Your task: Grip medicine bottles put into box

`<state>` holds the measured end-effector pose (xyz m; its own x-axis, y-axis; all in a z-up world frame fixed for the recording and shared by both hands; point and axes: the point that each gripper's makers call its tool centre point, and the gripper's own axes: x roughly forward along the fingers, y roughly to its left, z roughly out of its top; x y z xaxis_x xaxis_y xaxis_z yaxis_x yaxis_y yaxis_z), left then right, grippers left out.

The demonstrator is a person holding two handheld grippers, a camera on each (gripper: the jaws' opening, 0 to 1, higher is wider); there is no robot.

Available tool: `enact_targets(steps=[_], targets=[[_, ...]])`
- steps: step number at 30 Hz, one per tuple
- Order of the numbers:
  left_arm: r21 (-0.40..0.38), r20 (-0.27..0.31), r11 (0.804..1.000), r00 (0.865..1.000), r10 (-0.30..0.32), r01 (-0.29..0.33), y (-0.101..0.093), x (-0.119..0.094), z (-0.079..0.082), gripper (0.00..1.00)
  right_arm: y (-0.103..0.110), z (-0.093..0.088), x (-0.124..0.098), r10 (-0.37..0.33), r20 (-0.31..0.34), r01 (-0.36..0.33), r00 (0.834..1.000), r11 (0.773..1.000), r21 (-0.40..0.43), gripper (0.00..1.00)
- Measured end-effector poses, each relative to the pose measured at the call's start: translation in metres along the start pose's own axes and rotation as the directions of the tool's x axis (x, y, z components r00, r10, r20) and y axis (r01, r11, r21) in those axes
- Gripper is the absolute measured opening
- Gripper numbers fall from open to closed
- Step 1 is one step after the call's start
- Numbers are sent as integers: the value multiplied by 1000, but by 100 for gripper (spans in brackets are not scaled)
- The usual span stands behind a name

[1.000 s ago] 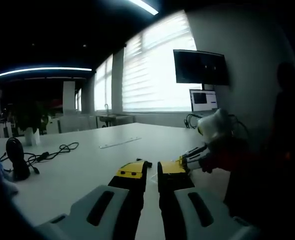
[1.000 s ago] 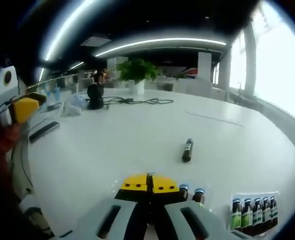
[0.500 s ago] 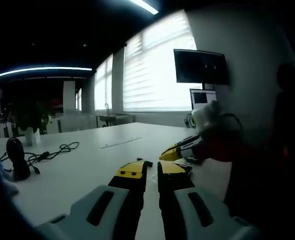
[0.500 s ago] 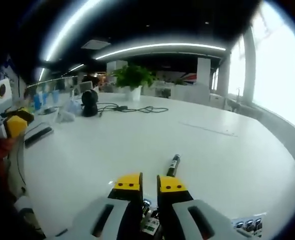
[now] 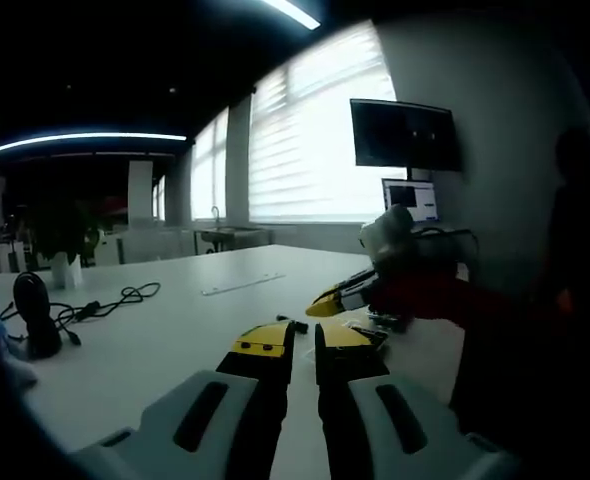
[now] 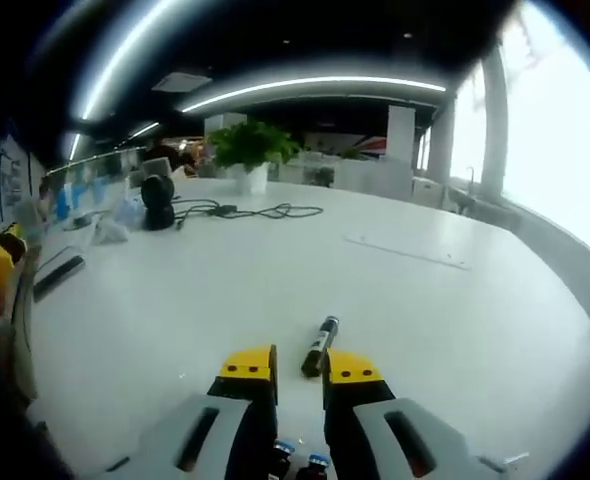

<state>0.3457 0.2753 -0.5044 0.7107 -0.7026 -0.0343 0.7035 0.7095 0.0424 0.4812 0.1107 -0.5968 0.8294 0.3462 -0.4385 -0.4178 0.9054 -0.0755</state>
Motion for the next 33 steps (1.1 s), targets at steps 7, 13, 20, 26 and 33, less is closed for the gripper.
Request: enact_targets(steps=[7, 13, 20, 26, 33], targets=[[-1, -2, 1000, 1000, -5, 5, -1, 1, -1, 3, -7, 1, 18, -11, -28, 11, 1000, 1000, -10, 15], [-5, -2, 1000, 1000, -9, 9, -2, 1, -1, 3, -13, -5, 31, -18, -51, 19, 999, 1000, 14, 17], [-3, -3, 1000, 1000, -4, 4, 0, 0, -1, 3, -16, -10, 45, -32, -92, 32, 995, 999, 1, 17], [-10, -7, 1000, 1000, 4, -4, 4, 0, -3, 3, -18, -11, 54, -33, -107, 34, 994, 999, 6, 17], [-10, -9, 1000, 1000, -3, 3, 3, 1, -4, 3, -21, -14, 60, -47, -136, 45, 990, 999, -12, 17]])
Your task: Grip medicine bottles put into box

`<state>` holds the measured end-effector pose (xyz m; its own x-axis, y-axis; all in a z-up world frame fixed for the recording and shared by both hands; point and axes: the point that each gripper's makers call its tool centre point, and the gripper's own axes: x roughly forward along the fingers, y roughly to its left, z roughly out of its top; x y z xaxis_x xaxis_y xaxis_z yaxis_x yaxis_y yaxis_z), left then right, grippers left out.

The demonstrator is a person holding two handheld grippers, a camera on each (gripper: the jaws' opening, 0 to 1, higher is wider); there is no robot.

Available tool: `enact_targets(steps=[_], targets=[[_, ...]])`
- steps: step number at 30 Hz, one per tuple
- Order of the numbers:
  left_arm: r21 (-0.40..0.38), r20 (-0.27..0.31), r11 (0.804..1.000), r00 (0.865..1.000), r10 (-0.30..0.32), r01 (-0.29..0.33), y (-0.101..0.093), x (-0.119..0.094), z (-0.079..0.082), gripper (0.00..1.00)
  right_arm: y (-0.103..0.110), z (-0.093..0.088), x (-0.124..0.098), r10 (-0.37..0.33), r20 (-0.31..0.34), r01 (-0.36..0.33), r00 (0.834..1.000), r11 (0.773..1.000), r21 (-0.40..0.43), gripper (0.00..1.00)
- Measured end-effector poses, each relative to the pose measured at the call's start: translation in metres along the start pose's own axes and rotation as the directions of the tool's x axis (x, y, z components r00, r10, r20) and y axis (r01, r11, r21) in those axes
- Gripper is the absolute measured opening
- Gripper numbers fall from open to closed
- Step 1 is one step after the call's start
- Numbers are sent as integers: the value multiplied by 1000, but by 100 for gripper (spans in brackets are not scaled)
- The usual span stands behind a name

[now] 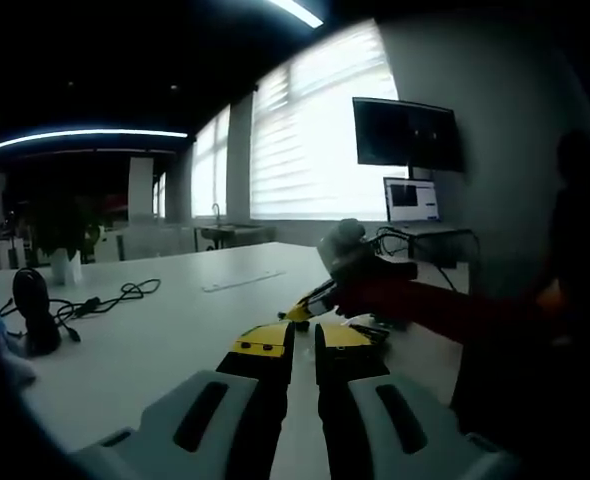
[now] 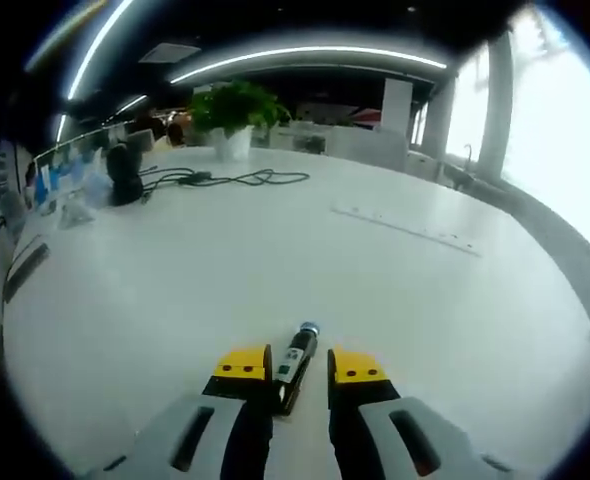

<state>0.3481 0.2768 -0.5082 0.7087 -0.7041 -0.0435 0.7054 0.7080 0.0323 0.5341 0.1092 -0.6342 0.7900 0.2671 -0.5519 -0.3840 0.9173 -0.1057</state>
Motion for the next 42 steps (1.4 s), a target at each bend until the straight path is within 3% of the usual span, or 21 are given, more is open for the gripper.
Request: enact_targets(steps=[13, 20, 42], targets=[[-1, -2, 1000, 1000, 3, -3, 1, 0, -1, 3, 0, -8, 9, 10, -37, -9, 999, 1000, 26, 17], [0, -1, 1000, 1000, 2, -2, 1, 0, 0, 3, 1, -13, 10, 12, -56, -11, 998, 1000, 17, 9], [0, 4, 1000, 1000, 1, -1, 0, 0, 1, 3, 1, -13, 10, -2, -43, 2, 999, 1000, -2, 8]])
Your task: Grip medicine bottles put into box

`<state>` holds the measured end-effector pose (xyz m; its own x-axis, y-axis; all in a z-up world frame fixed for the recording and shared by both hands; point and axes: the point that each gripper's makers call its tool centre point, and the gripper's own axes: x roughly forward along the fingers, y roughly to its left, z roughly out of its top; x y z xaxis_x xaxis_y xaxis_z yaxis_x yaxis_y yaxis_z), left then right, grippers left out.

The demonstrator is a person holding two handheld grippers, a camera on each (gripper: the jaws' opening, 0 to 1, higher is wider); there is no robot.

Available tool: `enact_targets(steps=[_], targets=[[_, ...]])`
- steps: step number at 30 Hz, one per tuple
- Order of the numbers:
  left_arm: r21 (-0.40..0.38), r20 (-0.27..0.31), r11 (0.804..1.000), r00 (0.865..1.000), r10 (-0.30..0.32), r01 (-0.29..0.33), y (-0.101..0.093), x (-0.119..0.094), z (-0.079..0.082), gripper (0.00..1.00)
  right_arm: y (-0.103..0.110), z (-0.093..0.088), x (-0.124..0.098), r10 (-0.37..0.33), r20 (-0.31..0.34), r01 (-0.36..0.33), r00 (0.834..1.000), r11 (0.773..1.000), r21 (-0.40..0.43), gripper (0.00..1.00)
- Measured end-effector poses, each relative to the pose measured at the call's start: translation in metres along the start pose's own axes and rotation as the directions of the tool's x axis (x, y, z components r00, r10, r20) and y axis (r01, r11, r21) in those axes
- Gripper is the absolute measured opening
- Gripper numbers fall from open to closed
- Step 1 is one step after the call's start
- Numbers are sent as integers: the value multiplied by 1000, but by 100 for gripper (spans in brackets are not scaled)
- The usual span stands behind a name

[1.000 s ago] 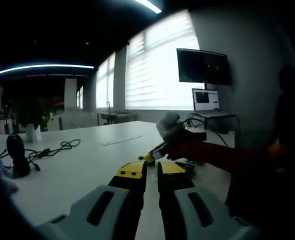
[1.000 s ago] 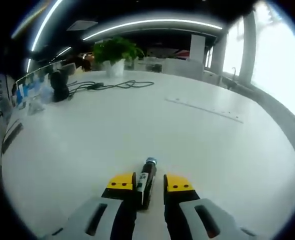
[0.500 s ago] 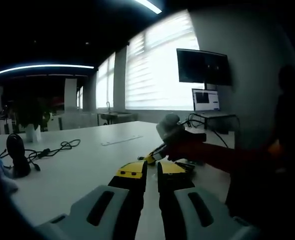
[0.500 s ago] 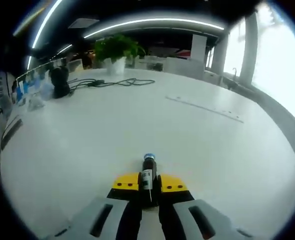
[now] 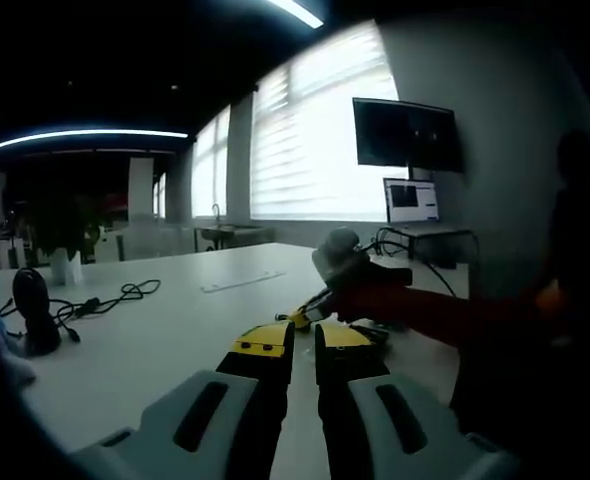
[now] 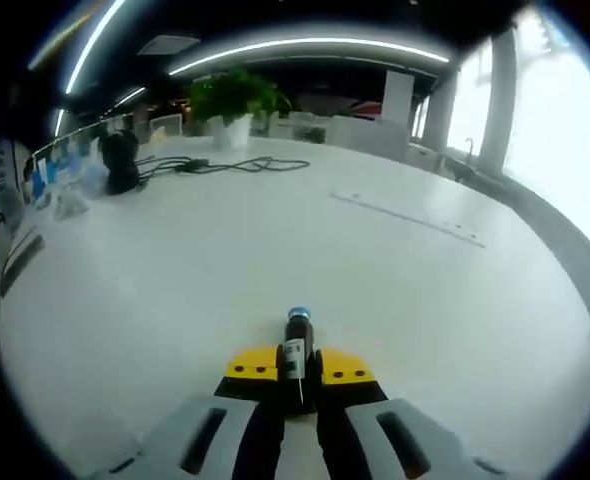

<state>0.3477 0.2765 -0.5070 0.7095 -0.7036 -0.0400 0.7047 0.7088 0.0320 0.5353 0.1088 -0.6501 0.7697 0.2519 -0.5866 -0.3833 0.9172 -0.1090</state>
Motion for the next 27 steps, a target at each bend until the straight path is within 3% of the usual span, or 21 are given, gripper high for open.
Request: enact_targets(steps=[14, 27], targets=[[-4, -2, 1000, 1000, -5, 5, -1, 1, -1, 3, -1, 3, -10, -1, 13, 1, 1000, 1000, -1, 8], [-6, -5, 1000, 1000, -6, 6, -2, 1, -1, 3, 17, 15, -37, 10, 69, -9, 998, 1000, -27, 8]])
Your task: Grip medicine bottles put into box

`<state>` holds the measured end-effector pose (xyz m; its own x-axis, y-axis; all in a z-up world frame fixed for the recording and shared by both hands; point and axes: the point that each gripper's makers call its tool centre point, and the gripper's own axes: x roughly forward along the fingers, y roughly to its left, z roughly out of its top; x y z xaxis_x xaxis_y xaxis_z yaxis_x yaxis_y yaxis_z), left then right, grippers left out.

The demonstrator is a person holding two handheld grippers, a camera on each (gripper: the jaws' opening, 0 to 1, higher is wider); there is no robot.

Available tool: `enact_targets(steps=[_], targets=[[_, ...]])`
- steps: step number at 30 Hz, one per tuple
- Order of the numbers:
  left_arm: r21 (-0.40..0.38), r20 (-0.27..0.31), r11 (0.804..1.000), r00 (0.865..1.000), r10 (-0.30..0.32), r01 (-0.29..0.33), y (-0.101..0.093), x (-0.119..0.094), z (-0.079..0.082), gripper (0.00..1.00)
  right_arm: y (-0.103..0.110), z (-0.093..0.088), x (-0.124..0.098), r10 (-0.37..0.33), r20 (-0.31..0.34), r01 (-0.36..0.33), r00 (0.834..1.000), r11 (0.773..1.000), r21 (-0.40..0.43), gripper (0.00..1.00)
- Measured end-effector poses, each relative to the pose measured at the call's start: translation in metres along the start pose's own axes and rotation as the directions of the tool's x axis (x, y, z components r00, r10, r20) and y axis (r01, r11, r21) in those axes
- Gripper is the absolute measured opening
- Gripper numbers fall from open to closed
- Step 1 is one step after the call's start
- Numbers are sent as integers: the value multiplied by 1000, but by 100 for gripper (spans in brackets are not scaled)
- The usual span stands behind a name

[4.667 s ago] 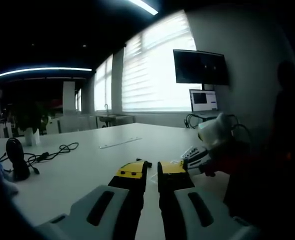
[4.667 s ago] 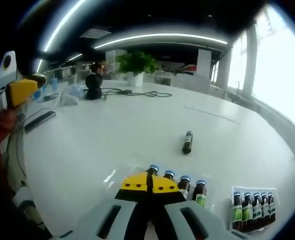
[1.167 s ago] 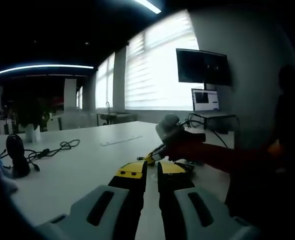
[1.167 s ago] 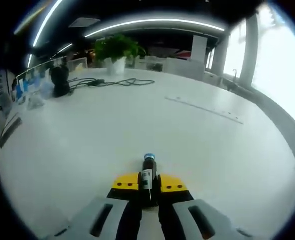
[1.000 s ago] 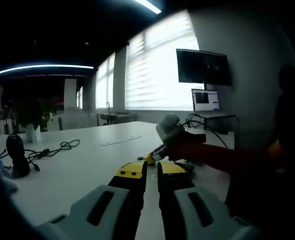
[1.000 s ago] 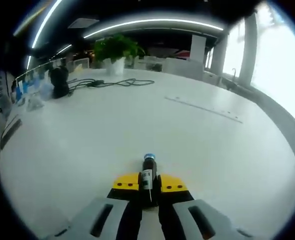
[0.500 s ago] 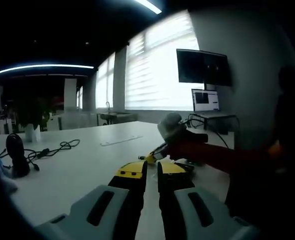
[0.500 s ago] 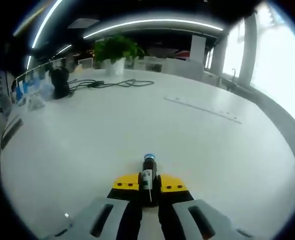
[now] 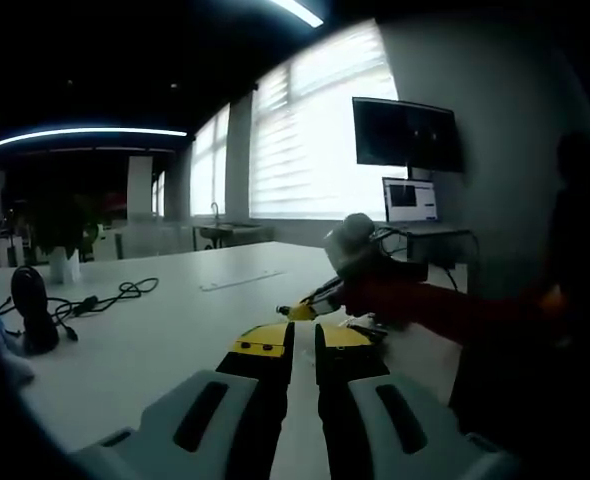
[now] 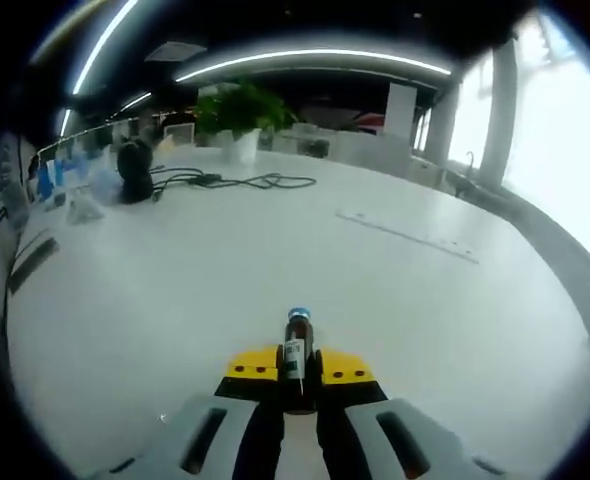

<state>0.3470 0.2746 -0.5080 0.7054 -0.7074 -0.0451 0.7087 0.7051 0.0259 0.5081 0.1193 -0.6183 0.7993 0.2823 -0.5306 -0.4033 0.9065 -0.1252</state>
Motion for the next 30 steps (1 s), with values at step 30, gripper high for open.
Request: enact_targets(steps=[30], targets=[[4, 4, 1000, 1000, -6, 6, -4, -1, 3, 3, 52, 17, -56, 54, 107, -45, 993, 995, -86, 8]])
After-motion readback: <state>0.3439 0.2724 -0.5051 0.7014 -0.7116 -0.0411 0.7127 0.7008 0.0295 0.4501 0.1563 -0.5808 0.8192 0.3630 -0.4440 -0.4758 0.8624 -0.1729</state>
